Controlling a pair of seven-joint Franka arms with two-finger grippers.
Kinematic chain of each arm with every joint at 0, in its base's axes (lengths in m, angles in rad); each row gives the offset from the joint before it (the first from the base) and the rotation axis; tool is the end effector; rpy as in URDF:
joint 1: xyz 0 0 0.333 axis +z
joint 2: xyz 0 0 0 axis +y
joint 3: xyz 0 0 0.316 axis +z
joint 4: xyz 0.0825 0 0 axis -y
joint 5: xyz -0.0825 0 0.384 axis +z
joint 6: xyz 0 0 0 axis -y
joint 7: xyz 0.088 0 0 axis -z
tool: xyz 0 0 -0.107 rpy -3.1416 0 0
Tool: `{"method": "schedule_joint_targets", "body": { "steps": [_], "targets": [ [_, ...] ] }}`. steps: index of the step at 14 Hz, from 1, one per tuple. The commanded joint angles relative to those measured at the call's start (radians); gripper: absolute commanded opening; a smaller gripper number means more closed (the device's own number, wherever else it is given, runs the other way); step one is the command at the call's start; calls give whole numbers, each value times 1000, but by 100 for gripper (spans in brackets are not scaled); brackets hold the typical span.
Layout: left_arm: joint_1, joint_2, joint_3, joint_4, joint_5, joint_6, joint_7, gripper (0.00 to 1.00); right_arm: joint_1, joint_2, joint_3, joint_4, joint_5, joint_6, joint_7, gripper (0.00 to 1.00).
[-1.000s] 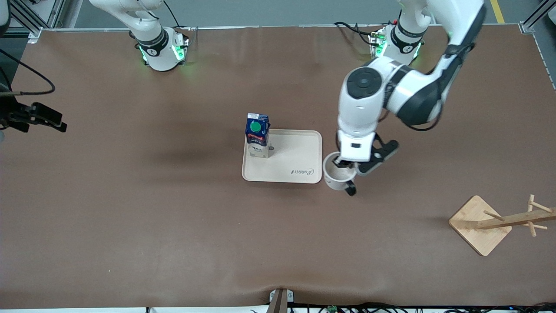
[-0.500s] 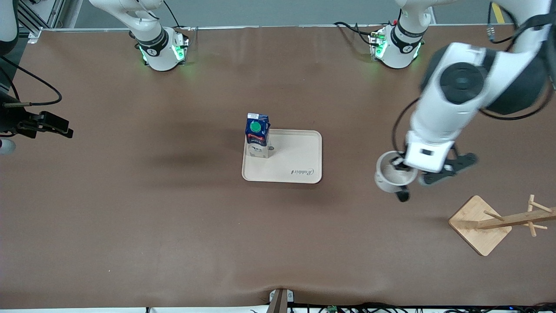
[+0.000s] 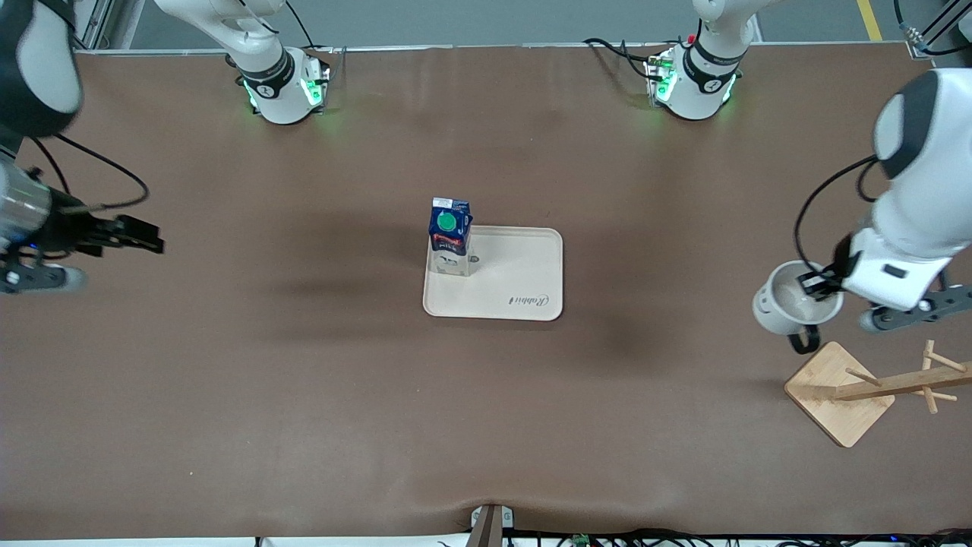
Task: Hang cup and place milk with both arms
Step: 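Carry the mug toward the wooden stand while the right gripper reaches out, then lower the right gripper onto the blue milk carton and grasp it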
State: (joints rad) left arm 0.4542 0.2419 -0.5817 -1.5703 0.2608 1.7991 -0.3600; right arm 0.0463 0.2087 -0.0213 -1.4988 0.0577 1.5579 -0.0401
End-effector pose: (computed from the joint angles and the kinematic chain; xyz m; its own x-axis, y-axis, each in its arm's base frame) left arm 0.6299 -0.0247 0.5228 0.9801 0.1869 0.0673 0.1933 -0.9754 -0.1063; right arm 0.6085 0.0226 0.5357 0.9870 0.0653 -0.1467 0.0572 -0.9966 -0.0586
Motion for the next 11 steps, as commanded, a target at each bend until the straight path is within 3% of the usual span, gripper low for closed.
{"method": "schedule_joint_targets", "body": {
  "steps": [1, 6, 11],
  "targets": [
    [92, -53, -7, -4, -46, -30, 180, 0, 52, 8, -2, -4, 82, -30, 64, 100],
    [221, -41, -3, 12, -130, -23, 352, 0, 249, -5, -2, -69, 87, -44, 398, 100],
    [225, 39, -1, 61, -159, 31, 354, 0, 427, -8, -2, -176, 85, 106, 578, 100]
  ]
}}
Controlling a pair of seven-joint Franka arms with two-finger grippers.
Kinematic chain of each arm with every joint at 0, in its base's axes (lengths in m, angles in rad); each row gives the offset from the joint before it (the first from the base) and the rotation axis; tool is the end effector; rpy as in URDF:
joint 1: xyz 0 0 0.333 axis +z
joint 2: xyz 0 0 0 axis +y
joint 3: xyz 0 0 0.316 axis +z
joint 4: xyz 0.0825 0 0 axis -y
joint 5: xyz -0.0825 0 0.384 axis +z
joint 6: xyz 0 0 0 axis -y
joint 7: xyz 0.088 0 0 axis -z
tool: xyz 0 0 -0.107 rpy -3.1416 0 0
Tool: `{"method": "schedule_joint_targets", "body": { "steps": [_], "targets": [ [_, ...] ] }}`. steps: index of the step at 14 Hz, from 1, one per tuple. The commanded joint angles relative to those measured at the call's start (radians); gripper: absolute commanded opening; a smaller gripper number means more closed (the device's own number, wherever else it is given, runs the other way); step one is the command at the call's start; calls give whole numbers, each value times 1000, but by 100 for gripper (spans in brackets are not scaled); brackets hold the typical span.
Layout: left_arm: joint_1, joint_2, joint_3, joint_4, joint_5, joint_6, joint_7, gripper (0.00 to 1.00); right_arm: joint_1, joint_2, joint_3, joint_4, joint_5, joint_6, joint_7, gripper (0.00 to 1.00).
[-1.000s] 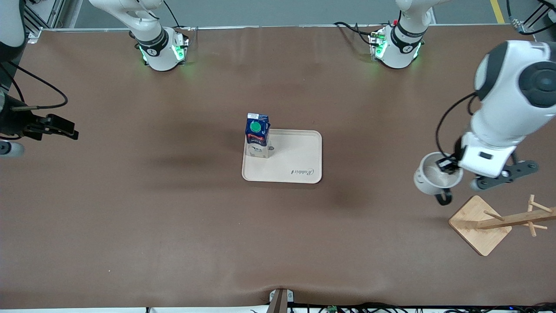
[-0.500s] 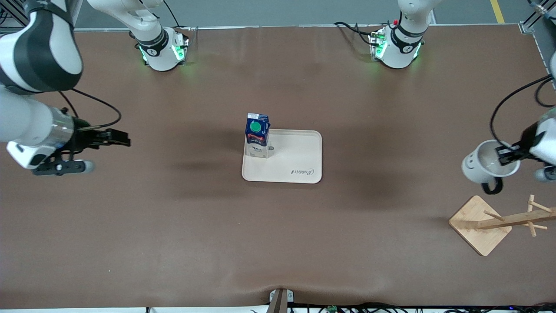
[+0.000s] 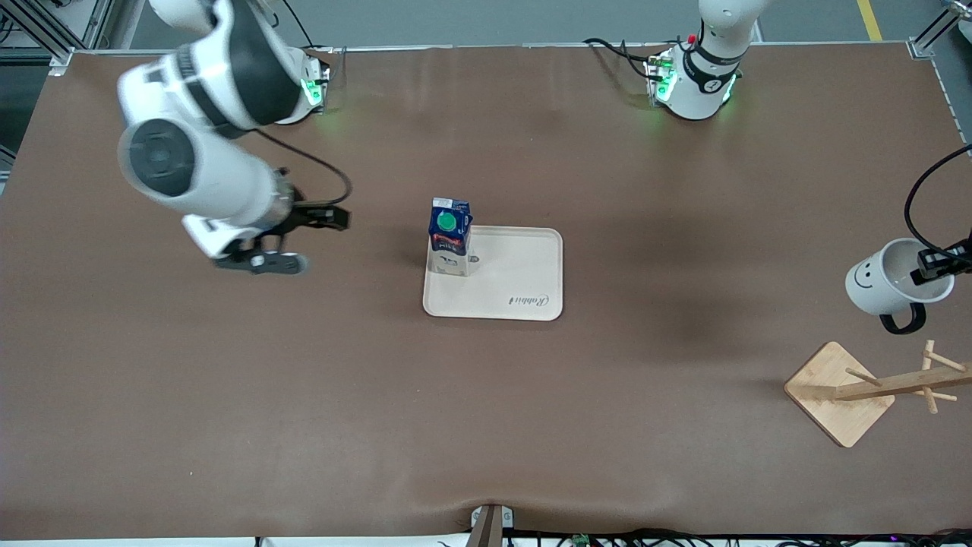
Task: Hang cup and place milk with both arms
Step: 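Lower the right gripper onto the blue milk carton and grasp it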
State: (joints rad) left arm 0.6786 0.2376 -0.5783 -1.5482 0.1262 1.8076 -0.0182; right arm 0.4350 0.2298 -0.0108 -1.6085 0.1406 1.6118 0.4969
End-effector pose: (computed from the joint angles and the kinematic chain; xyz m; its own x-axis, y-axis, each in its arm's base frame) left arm 0.6223 0.1079 0.5357 0.9922 0.1091 0.0607 0.1090 -0.9940 0.0059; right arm 0.5465 0.2633 0.4769 0.9612 -0.0898 -0.2610 -0.0956 -0.9954 -0.0094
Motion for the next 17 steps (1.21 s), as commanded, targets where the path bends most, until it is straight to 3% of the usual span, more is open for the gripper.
{"method": "schedule_joint_targets", "body": {
  "steps": [1, 5, 11, 17],
  "targets": [
    [1, 55, -5, 40, -28, 45, 12, 0, 63, -24, -12, -74, 2, 74, 84, 100],
    [1, 95, -5, 72, -26, 79, 14, 0, 168, -15, -12, -145, 2, 210, 195, 100],
    [30, 134, -5, 91, -28, 94, 60, 0, 281, 42, -12, -140, 4, 336, 343, 100],
    [61, 138, -3, 86, -30, 93, 111, 0, 324, 97, -12, -140, 2, 396, 361, 100]
  ]
}}
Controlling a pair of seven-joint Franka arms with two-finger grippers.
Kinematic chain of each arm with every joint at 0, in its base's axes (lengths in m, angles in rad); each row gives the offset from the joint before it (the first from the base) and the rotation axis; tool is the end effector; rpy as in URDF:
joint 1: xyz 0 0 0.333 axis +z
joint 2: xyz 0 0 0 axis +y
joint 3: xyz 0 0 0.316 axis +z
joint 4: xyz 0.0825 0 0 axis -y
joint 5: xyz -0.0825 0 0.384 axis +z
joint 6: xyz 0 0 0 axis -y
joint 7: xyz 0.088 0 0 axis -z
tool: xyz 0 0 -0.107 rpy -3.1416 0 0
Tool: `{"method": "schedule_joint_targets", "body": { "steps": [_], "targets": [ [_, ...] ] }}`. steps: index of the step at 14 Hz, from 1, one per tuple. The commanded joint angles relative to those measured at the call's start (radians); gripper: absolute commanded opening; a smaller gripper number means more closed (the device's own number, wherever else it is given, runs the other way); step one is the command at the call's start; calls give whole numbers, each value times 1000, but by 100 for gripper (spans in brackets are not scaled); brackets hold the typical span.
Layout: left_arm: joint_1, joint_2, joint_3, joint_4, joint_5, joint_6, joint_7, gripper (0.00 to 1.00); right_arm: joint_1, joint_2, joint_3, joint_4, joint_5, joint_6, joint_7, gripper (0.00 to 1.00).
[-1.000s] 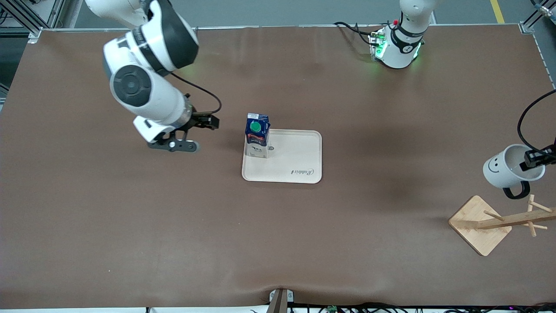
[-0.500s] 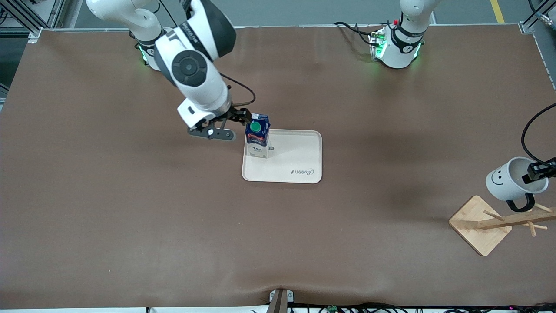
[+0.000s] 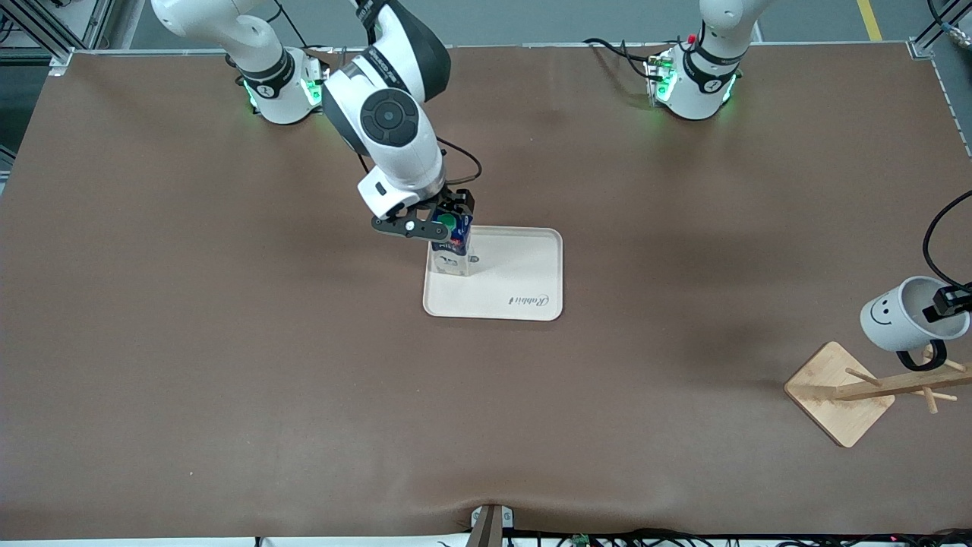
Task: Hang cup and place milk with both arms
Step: 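Lower the right gripper onto the blue milk carton and grasp it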
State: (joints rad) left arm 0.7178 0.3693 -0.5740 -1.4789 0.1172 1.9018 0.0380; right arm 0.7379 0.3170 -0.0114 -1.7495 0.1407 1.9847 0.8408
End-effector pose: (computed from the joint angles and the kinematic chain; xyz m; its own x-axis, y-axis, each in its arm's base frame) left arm 0.6504 0.1583 0.5024 0.9862 0.1194 0.1147 0.1108 -0.9907 0.0785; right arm 0.4671 0.4275 0.3842 0.9743 -0.1718 -0.1460 -0.1761 -0.9842 -0.0166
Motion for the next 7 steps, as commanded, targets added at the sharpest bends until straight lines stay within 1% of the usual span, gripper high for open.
{"method": "schedule_joint_targets", "body": {
  "steps": [1, 3, 7],
  "targets": [
    [40, 22, -9, 19, -21, 0, 80, 0, 23, 10, -12, 1, 2, 26, 17, 100],
    [60, 37, -9, 20, -33, 0, 120, 0, 26, 14, -12, -1, 2, 28, 17, 100],
    [61, 48, -7, 19, -36, 2, 122, 1, 44, 37, -12, -1, 0, 55, 17, 100]
  ]
}}
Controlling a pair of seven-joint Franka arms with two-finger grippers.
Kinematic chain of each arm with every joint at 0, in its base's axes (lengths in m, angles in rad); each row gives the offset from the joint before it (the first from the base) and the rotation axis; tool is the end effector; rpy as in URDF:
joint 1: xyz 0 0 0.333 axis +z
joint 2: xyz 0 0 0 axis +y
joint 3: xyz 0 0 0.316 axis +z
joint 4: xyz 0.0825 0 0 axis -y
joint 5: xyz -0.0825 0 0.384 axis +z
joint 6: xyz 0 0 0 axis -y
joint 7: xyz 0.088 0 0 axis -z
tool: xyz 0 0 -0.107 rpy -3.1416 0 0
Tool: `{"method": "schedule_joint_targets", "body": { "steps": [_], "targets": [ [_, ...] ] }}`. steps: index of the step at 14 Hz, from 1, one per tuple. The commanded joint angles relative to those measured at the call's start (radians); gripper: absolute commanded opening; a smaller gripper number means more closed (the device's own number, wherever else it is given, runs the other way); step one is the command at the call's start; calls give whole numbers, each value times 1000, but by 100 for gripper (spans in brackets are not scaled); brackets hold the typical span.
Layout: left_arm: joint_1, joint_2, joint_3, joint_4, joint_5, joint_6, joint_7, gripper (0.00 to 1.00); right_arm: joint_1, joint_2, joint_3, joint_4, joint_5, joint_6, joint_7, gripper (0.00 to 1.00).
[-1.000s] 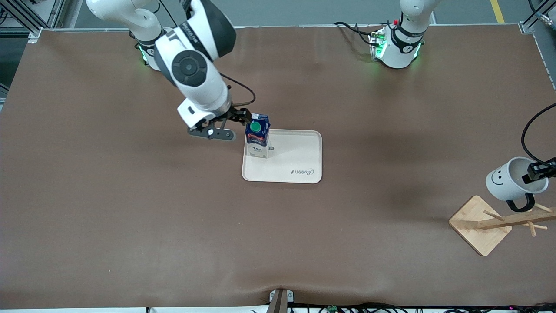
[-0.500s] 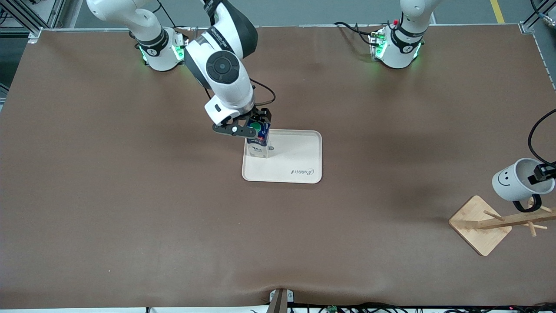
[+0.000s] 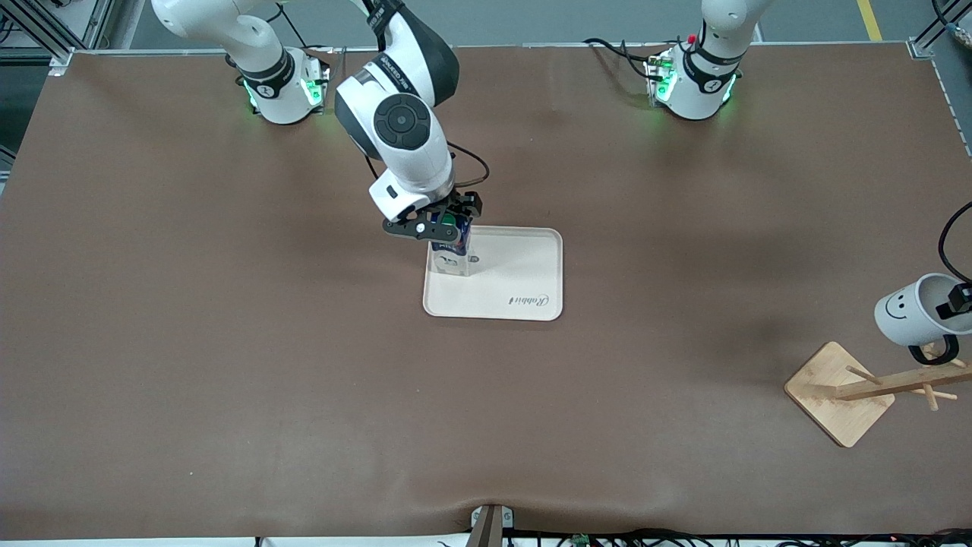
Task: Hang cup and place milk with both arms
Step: 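Hang the mug handle on the stand peg with the left gripper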
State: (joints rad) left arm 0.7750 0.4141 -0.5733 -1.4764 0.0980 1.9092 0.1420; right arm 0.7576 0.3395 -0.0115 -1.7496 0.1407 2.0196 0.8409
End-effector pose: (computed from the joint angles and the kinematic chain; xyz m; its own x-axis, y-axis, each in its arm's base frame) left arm 0.6464 0.1997 0.4776 0.9915 0.0842 0.0995 0.0730 -0.9910 0.1120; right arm 0.4627 0.4395 0.3725 0.9783 -0.1560 -0.1366 -0.1607 -0.9867 -0.0244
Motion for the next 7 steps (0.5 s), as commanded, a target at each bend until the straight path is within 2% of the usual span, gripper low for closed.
{"method": "schedule_joint_targets", "body": {
  "steps": [1, 2, 3, 4, 5, 6, 7],
  "targets": [
    [3, 3, -8, 16, -14, -6, 18, 17, 29, 24, -13, -1, -1, 25, 17, 100],
    [3, 5, -8, 18, -14, -6, 18, 42, 31, 26, -13, -2, -7, 28, 17, 100],
    [1, 8, -8, 22, -14, -6, 15, 74, 32, 33, -13, -2, -12, 28, 14, 88],
    [0, 6, -10, 28, -14, -6, 7, 100, 34, 35, -13, -2, -15, 31, 14, 69],
    [-5, -1, -13, 36, -15, -6, -1, 100, 35, 36, -13, -2, -15, 33, 14, 46],
    [-8, -8, -17, 37, -12, -7, -4, 100, 34, 35, -13, -1, -13, 33, 14, 28],
    [-11, -27, -19, 36, -6, -9, -18, 100, 34, 36, -13, -1, -13, 31, 14, 15]
  ]
}}
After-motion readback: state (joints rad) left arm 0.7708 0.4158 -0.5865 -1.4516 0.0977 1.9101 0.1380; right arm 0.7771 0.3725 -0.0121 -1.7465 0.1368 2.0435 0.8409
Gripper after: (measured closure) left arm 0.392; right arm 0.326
